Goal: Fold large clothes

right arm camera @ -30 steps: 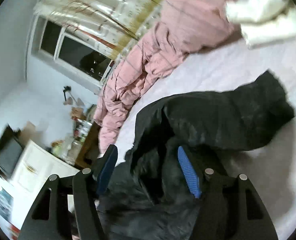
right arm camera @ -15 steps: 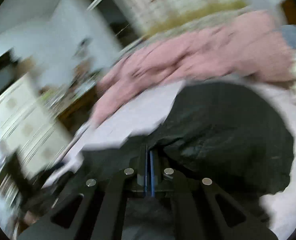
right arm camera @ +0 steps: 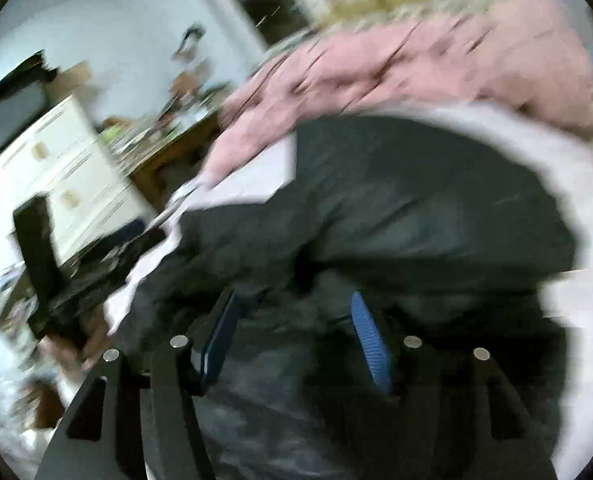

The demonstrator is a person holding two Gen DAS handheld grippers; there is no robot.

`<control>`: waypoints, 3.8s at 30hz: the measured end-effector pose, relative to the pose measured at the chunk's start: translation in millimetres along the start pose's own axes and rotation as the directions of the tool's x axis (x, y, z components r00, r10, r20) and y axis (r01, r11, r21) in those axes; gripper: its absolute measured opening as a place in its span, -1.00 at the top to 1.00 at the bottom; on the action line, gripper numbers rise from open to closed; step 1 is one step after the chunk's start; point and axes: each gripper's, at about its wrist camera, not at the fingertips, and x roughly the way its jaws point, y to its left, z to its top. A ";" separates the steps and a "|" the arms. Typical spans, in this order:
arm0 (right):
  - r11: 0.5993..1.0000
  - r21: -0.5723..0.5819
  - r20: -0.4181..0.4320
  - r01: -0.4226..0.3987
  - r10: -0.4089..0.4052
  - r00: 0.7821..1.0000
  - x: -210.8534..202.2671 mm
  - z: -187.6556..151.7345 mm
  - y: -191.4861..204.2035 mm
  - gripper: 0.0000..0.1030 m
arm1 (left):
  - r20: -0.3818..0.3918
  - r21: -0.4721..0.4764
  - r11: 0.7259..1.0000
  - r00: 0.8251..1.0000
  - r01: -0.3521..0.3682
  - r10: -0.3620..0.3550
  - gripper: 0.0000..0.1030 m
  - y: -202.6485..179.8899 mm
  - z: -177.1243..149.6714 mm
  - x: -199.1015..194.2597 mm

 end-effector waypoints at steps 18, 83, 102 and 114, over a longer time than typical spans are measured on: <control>0.848 0.471 0.049 0.243 -0.301 0.952 -59.2 -1.5 -200.9 0.56 | -0.148 0.445 0.873 0.978 0.200 -0.149 -0.31 -225.2 62.5 23.3; 0.896 0.164 0.198 0.414 -0.441 0.876 -77.6 14.0 -94.7 -0.79 | -0.154 -0.035 0.922 0.913 -0.387 0.377 -0.43 84.6 -16.4 12.6; 0.959 -0.104 -0.277 0.264 -0.283 0.918 99.6 30.0 -4.2 -0.79 | -0.385 -0.043 0.985 0.912 -0.169 0.140 -0.55 57.8 -31.9 90.4; 0.960 -0.180 -0.283 0.216 -0.261 0.923 80.8 22.3 -7.7 -0.79 | -0.416 -0.086 0.978 0.899 -0.192 0.140 -0.54 98.0 -52.1 93.2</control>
